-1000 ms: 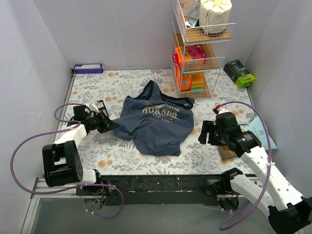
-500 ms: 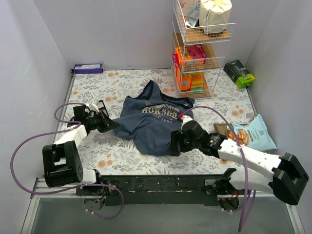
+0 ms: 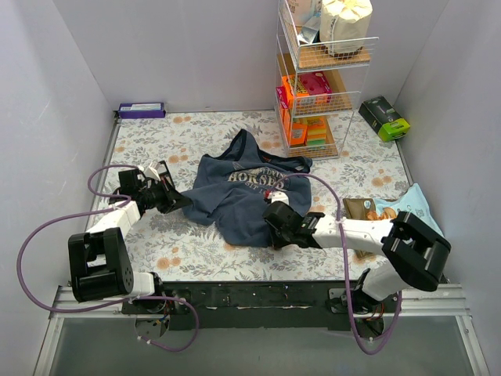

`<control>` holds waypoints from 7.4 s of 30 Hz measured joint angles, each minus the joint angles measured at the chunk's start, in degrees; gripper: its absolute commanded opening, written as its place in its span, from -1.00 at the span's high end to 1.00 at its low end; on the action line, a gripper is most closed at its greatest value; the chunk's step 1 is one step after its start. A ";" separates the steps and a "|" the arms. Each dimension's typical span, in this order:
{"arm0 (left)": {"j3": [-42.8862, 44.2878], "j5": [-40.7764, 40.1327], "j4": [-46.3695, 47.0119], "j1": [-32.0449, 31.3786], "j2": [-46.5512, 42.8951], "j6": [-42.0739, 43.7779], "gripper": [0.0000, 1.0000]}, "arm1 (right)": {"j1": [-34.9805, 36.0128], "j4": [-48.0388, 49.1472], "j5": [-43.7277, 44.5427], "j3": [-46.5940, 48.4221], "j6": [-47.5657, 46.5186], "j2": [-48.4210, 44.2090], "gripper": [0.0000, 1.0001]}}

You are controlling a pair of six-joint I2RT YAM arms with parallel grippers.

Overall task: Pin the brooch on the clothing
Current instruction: Flatten out the clothes at the center of the board.

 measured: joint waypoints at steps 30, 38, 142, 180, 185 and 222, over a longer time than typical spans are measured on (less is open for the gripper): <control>69.77 0.26 -6.60 1.51 -7.78 -26.95 1.00 | -2.27 -15.43 9.68 56.83 -24.57 -30.14 0.97; 62.03 0.92 -2.05 1.66 -8.61 -29.40 1.00 | -2.34 -15.43 8.72 57.46 -26.64 -25.16 0.97; 9.62 -23.02 7.50 -16.68 3.78 -9.57 -0.96 | 9.81 25.42 -18.10 21.46 -24.76 22.51 -0.56; 11.02 -17.27 7.19 -13.75 14.67 -1.11 -0.96 | 27.74 16.48 -10.88 22.86 -25.18 15.02 -0.57; 8.94 -17.75 9.14 -14.58 5.51 0.59 -0.96 | 22.77 14.64 -5.90 19.74 -25.77 4.17 -0.60; 11.26 -48.85 2.08 -15.39 -3.19 14.08 -0.96 | -10.71 5.25 5.62 -14.47 -7.89 -14.62 -0.65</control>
